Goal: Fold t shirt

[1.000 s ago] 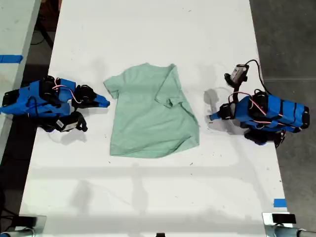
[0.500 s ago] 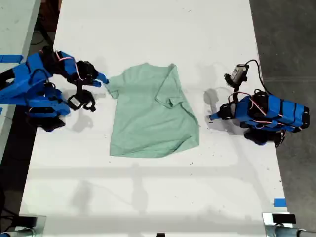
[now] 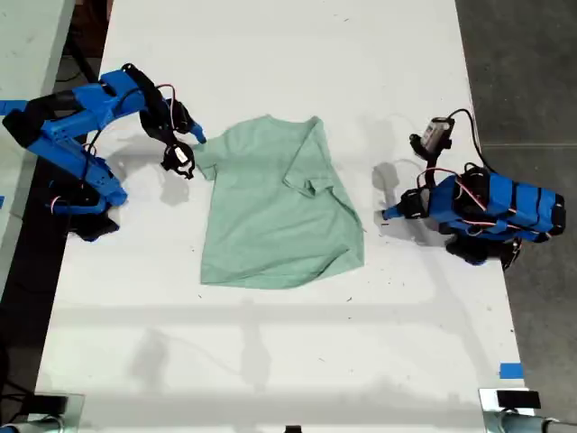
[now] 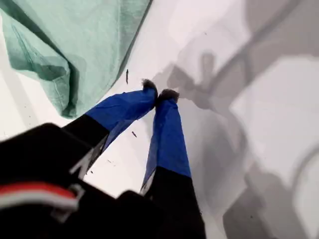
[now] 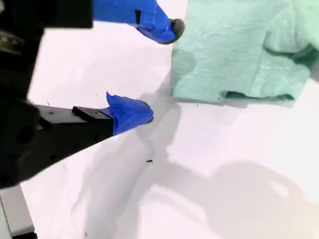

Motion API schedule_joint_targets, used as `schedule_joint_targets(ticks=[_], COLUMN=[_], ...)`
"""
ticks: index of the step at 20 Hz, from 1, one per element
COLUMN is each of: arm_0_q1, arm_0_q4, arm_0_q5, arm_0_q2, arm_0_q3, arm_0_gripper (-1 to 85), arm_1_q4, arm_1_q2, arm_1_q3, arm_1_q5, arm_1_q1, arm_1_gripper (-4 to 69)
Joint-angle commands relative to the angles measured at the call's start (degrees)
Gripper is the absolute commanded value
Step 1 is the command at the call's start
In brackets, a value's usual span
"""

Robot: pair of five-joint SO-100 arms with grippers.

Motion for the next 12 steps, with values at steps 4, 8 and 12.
schedule_joint_targets(ticks=[4, 8, 12], arm_0_q1=[0.4, 2.8, -0.6], arm_0_q4=[-5.0, -6.8, -8.0], arm_0_q5=[0.2, -2.1, -1.5], arm_0_q2=[-4.2, -7.6, -24.1], arm_0_q3=[1.4, 1.6, -2.0], arm_0_gripper=[21.4, 15.9, -0.1], arm_1_q4=[-1.6, -1.6, -1.6], arm_1_q2=[0.3, 0.3, 0.3], arm_1_q3=[2.8, 2.8, 2.8], arm_1_q5=[-0.8, -0.8, -0.6], arm_1_q1=[-0.5, -0.5, -0.7], arm_1_gripper=[3.8, 3.8, 3.6])
